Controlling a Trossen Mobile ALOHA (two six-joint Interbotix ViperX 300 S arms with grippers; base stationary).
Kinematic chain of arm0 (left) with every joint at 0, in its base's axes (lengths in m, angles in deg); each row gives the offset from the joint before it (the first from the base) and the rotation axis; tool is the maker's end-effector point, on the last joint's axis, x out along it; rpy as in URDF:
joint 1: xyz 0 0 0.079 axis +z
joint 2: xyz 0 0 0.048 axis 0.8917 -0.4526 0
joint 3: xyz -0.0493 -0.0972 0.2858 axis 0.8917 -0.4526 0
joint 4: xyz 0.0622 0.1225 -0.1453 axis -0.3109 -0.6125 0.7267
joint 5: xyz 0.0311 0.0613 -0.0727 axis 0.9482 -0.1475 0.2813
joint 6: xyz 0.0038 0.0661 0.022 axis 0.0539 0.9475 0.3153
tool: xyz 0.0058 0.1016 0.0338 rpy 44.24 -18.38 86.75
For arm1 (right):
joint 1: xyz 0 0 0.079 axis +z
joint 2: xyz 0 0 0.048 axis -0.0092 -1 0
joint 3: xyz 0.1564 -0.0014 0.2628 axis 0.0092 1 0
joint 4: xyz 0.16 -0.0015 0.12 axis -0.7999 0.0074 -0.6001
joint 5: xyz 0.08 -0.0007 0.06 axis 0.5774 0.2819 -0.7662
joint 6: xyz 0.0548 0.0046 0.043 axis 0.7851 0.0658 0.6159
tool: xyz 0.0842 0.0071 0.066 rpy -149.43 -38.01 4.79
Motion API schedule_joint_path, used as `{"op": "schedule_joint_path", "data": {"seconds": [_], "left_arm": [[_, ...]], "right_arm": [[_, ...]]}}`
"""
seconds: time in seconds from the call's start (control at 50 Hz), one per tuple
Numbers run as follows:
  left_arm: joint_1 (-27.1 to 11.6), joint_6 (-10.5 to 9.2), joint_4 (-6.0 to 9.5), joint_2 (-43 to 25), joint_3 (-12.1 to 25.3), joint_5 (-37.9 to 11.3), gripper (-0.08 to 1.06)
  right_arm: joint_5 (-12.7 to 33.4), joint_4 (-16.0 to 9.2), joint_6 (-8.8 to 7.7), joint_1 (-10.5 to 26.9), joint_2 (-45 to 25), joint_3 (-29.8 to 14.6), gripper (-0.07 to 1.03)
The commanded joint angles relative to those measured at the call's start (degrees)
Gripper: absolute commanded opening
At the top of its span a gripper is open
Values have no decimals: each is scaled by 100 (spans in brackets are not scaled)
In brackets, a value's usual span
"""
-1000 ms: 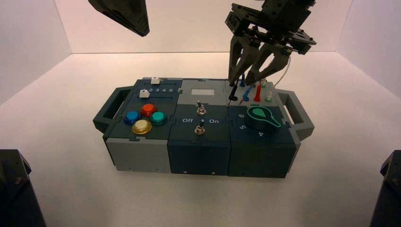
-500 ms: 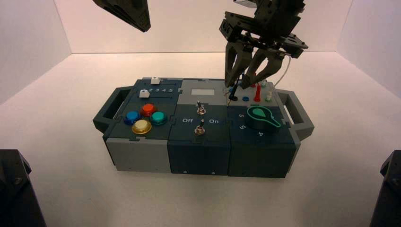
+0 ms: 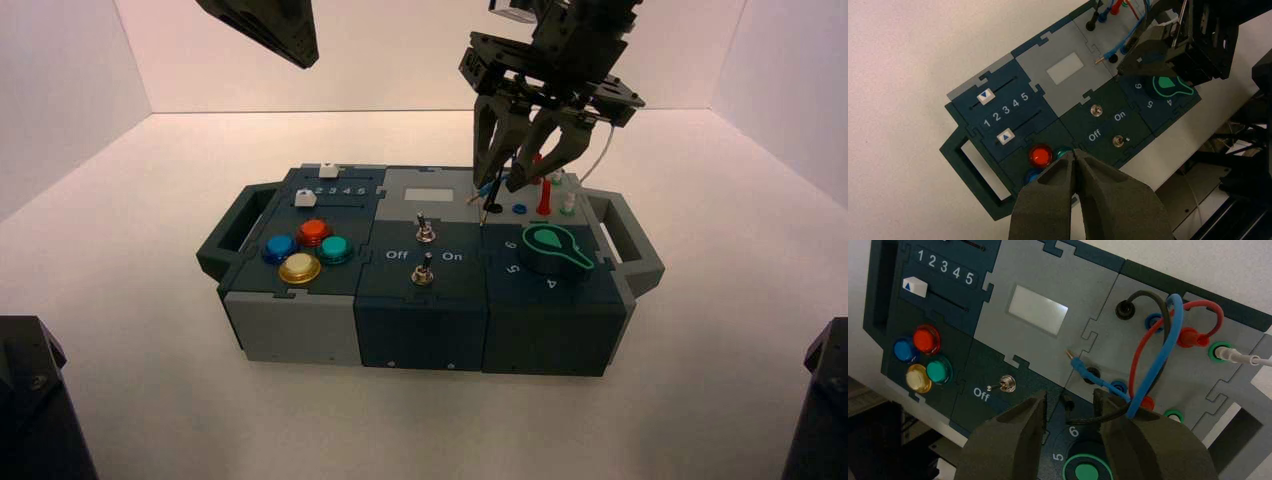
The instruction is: Insert the black wire.
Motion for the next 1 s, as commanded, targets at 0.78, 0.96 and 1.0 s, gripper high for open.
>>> {"op": "schedule_joint_path", "data": {"seconds": [0.78, 0.96, 1.0], "left_arm": [[-18, 35, -44, 18, 193, 62, -3], [-18, 35, -53, 18, 211, 62, -3], [-18, 35, -53, 18, 229, 62, -3]], "right_arm": [[264, -62, 9, 18, 141, -88, 46], [272, -97, 9, 53, 141, -105, 44], [264, -97, 9, 53, 141, -114, 44]]}}
